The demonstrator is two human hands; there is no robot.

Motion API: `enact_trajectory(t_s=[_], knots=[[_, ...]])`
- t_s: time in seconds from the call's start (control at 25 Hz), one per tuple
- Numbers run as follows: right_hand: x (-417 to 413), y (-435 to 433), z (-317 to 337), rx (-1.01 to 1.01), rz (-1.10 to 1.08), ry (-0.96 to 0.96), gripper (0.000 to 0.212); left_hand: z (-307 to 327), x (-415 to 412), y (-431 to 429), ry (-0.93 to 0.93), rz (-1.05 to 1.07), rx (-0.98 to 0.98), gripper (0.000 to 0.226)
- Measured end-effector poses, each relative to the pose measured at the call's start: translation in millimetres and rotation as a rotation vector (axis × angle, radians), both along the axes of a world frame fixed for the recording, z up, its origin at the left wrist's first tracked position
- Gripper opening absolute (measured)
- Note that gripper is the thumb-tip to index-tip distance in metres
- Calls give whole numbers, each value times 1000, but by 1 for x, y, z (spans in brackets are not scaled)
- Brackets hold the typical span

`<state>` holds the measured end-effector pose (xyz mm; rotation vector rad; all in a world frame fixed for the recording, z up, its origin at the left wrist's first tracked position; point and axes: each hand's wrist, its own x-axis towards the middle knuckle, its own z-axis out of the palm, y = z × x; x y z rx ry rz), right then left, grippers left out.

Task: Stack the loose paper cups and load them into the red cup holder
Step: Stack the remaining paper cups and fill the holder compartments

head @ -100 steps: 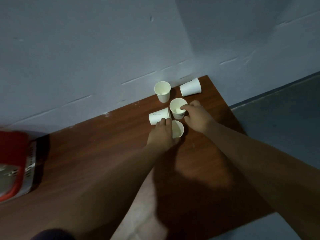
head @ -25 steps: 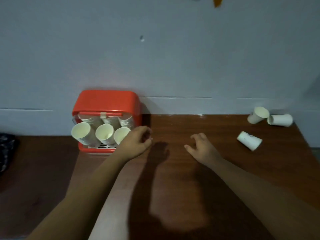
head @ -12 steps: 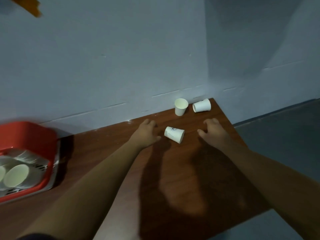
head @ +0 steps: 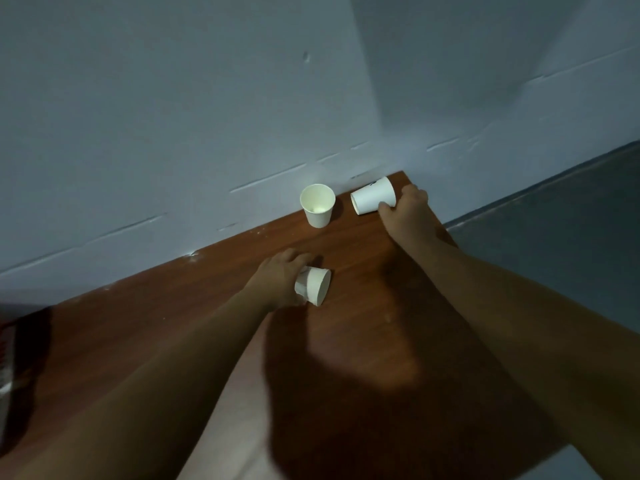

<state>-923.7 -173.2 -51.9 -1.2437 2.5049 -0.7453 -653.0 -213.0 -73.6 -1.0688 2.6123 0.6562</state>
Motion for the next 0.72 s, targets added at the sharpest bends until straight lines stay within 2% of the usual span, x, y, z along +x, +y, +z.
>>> enact_trajectory(t_s=[0.2, 0.4, 0.6, 0.72], knots=[[-9, -45, -25, 18, -154, -94, 54, -26, 8, -4, 89, 109, 67, 79], [-11, -53, -42, 117, -153, -125, 36, -16, 11, -20, 385, 484, 224, 72], [17, -27, 1, -227, -36, -130, 28, 2, 10, -32, 422, 548, 182, 72], [38, -16, 25, -311, 217, -293, 17, 22, 7, -34, 507, 546, 205, 64]])
